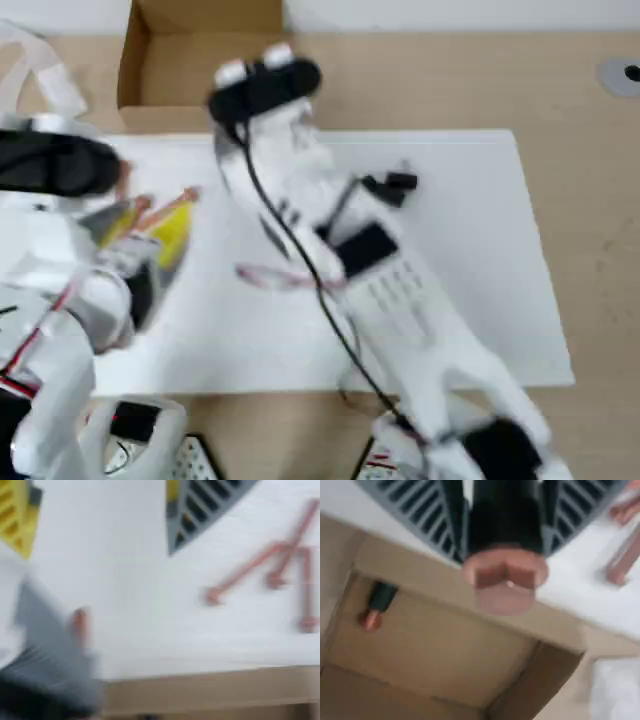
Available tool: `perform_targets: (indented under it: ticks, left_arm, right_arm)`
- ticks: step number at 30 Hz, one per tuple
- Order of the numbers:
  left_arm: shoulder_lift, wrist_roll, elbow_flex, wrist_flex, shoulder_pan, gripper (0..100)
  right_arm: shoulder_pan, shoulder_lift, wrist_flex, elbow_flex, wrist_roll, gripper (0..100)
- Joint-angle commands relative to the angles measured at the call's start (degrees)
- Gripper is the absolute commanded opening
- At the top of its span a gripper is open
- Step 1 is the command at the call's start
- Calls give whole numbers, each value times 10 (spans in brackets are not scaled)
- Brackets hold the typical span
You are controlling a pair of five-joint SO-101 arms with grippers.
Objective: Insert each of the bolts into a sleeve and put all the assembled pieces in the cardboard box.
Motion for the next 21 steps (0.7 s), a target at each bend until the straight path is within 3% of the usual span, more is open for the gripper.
perform_targets:
  ticks: [1, 7, 14, 21]
  left_arm:
    - [6, -13, -1, -21, -115, 188]
    - [5, -76, 56, -34, -215, 189]
    - [5, -88, 90, -40, -247, 191]
    - [5, -87, 118, -40, -247, 190]
  right_arm:
    - [34, 138, 0, -187, 5, 9]
    - [68, 411, -4, -448, 5, 9]
    - [99, 751, -43, -810, 10, 9]
    - [107, 1050, -63, -1105, 75, 9]
